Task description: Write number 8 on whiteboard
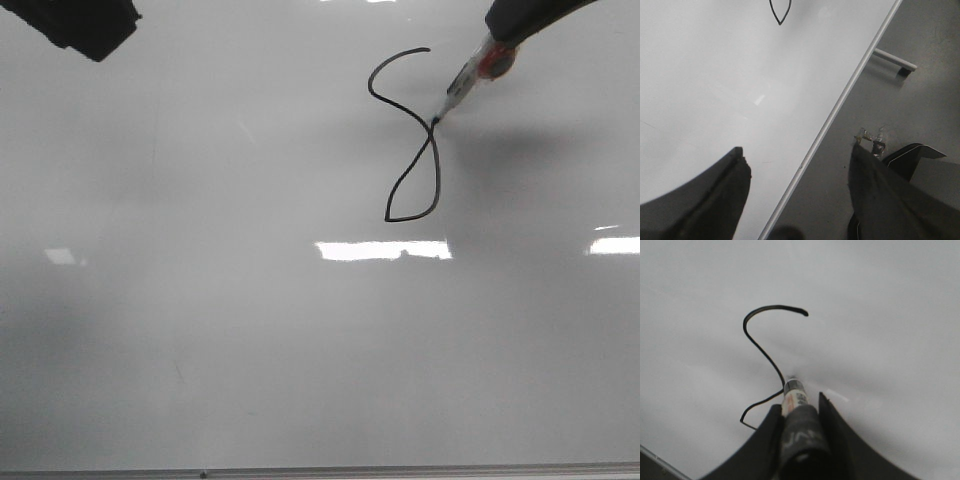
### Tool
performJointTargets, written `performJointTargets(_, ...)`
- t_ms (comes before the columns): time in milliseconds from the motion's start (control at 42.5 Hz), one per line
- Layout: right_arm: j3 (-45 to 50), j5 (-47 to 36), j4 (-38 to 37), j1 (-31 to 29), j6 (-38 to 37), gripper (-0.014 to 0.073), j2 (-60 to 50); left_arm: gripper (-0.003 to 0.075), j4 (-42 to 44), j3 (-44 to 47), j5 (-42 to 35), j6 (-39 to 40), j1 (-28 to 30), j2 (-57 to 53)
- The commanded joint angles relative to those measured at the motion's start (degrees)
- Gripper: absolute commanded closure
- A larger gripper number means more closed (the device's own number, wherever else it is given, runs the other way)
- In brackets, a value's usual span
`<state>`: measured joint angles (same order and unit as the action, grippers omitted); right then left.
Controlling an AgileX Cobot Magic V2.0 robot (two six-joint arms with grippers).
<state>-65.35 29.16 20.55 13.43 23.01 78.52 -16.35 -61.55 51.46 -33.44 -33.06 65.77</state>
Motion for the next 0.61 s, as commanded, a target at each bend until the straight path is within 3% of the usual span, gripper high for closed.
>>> performJointTargets(0, -3.08, -10.50, -1.18, -0.79, 0.27, 0.0661, -2.24, 0.0302, -1.44, -1.38, -3.14, 0.68, 0.14, -1.29)
performJointTargets(235, -6.67, -10.51, 0.82, -0.22, 0.27, 0.0661, -2.51, 0.0302, -1.44, -1.38, -3.25, 0.68, 0.14, -1.29)
performJointTargets(588, -4.26, 1.91, 1.46, 1.02, 1.75, 0.0661, -12.31, 0.0302, -1.44, -1.38, -3.56, 0.68, 0.14, -1.29)
